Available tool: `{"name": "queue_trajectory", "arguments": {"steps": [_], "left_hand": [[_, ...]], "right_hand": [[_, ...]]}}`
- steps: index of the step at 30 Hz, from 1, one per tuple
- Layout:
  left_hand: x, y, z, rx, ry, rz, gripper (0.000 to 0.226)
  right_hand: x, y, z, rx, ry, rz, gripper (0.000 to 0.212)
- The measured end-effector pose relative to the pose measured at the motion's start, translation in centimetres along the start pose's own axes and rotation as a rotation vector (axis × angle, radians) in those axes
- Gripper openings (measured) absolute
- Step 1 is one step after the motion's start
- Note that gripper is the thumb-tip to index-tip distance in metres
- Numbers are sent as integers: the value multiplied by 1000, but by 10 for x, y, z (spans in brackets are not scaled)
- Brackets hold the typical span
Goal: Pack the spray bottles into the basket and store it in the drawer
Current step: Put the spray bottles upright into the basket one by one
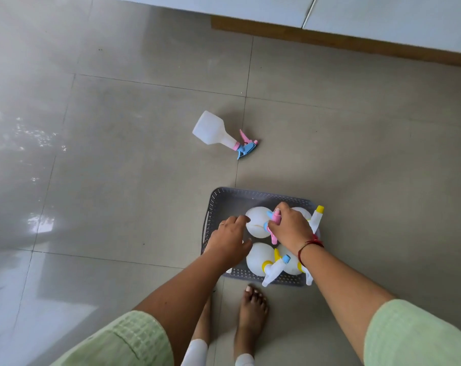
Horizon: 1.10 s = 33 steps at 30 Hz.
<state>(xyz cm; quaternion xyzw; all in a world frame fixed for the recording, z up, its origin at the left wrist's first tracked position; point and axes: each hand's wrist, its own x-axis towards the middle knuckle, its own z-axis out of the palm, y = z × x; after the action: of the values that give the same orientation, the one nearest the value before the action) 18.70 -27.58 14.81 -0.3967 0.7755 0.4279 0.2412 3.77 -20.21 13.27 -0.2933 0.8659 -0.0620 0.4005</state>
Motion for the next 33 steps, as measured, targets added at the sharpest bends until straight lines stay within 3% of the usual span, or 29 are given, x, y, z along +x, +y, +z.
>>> {"name": "queue_trajectory", "arguments": {"steps": [5,9,16,25,30,33], "left_hand": [[4,2,1,27,-12,3,51],[4,0,-3,18,8,-5,52],[12,-14,-29,0,71,-35,54],[72,-59,-57,9,263,-39,55],[129,-85,-45,29,331,-26,62],[156,-90,-37,32,356,11,62]], "right_hand": [[4,3,6,43,-10,18,19],[4,3,8,49,-22,35,48],[9,-32,-27,205,325,-133,58],[133,-77,-15,-41,155,-195,72],[205,-77,9,-260,38,-232,93],[232,-77,23,-260,17,-244,103]]}}
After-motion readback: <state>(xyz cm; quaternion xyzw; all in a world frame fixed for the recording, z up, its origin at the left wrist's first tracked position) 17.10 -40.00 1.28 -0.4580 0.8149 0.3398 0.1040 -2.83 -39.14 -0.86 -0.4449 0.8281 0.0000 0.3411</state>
